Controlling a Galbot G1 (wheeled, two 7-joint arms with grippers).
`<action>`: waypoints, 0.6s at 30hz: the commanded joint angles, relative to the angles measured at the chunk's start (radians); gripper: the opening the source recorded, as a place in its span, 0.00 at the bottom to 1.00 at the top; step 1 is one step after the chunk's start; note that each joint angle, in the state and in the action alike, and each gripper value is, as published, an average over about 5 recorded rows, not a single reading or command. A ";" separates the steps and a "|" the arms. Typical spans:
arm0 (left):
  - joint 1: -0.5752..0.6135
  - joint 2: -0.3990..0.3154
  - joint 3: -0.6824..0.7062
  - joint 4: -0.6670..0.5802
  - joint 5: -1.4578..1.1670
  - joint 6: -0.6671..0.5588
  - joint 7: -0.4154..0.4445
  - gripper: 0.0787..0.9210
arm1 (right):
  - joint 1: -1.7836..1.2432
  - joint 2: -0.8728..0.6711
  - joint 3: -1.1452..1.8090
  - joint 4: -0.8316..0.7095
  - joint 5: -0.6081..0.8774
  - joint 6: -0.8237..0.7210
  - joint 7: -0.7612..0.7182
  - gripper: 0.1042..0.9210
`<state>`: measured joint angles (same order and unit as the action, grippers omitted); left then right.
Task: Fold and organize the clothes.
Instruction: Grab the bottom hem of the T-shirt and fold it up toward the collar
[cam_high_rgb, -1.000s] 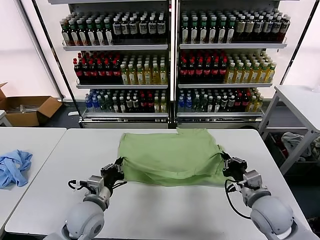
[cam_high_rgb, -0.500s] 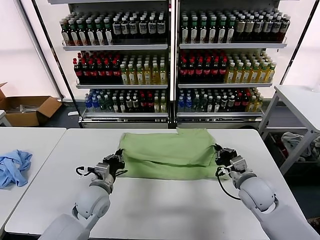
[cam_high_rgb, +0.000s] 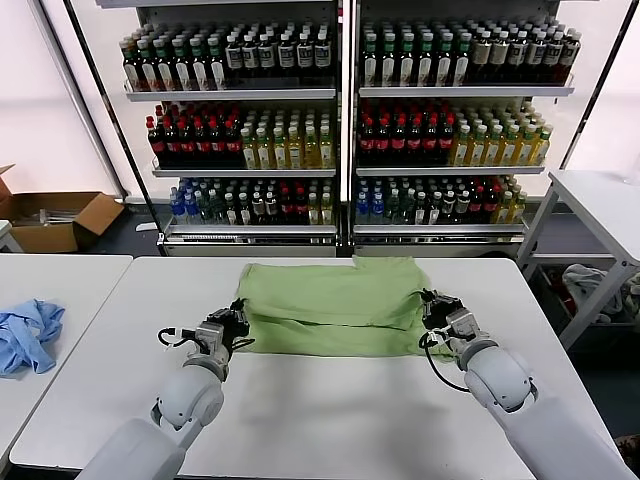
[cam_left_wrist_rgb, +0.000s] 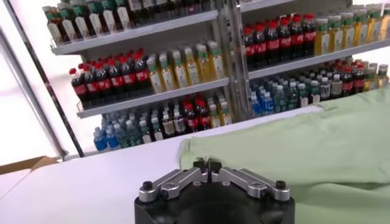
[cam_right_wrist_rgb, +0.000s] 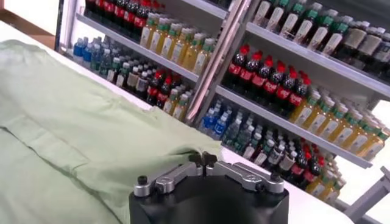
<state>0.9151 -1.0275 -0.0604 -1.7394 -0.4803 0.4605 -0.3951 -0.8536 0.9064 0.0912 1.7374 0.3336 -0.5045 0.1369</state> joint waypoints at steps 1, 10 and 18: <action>-0.016 -0.013 0.013 0.027 0.009 0.007 -0.011 0.23 | 0.017 0.006 -0.015 -0.022 -0.006 -0.018 0.028 0.20; 0.025 0.018 -0.015 -0.104 0.004 0.033 -0.022 0.53 | 0.052 0.045 0.005 0.103 0.261 0.041 0.168 0.52; 0.148 0.056 -0.070 -0.212 0.002 0.027 -0.018 0.81 | -0.027 0.010 0.075 0.230 0.289 0.039 0.204 0.80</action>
<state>0.9977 -0.9834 -0.1095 -1.8726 -0.4791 0.4834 -0.4085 -0.8693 0.9208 0.1510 1.8827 0.5506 -0.4608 0.2932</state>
